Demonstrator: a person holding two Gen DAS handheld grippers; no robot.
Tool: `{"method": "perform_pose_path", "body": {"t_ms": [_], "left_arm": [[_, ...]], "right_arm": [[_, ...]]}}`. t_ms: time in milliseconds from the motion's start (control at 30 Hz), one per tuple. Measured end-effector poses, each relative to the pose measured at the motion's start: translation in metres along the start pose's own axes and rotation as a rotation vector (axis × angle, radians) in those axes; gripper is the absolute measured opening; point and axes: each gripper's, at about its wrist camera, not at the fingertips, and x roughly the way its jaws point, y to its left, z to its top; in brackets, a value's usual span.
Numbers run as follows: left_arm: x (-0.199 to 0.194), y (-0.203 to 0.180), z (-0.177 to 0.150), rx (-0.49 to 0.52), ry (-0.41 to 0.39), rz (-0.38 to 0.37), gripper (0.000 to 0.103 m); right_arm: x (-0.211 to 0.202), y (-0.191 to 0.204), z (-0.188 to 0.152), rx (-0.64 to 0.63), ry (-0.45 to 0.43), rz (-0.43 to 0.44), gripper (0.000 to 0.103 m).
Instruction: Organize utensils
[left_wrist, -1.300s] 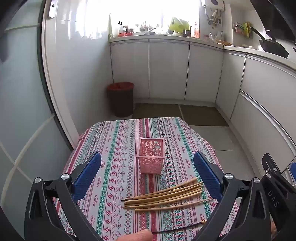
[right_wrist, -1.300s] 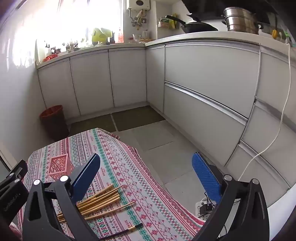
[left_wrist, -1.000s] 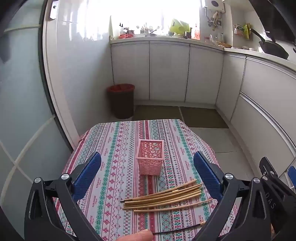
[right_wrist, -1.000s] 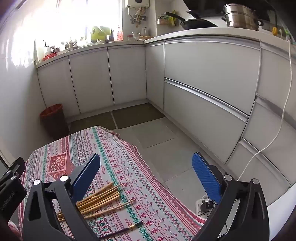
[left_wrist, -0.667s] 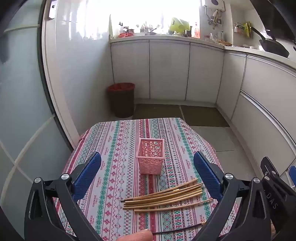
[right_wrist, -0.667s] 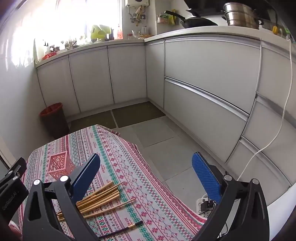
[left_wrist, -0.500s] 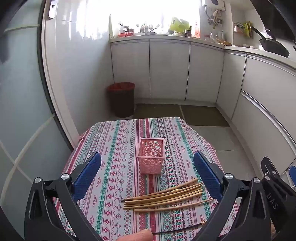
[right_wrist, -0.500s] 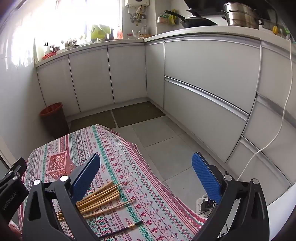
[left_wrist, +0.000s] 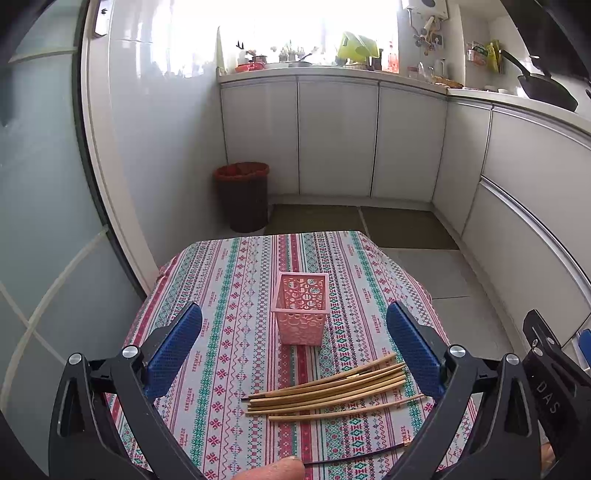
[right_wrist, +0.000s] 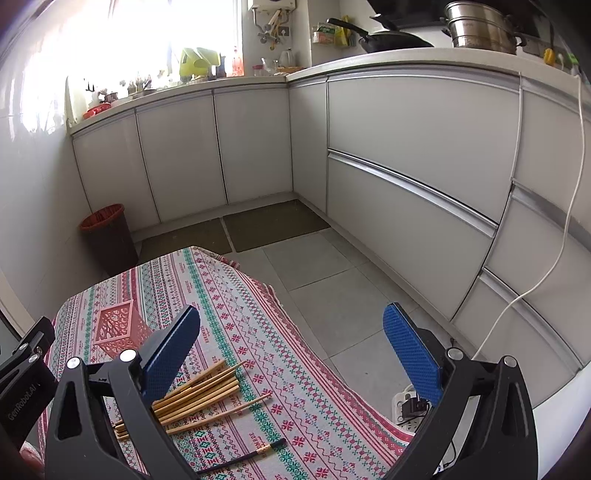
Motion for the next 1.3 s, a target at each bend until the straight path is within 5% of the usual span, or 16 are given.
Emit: {"method": "perform_pose_path", "body": {"t_ms": [1300], "left_arm": [[0.0032,0.0012,0.0004,0.003,0.016,0.006,0.096]], "right_arm": [[0.0016,0.0008,0.0010,-0.006,0.010,0.002,0.097]]}}
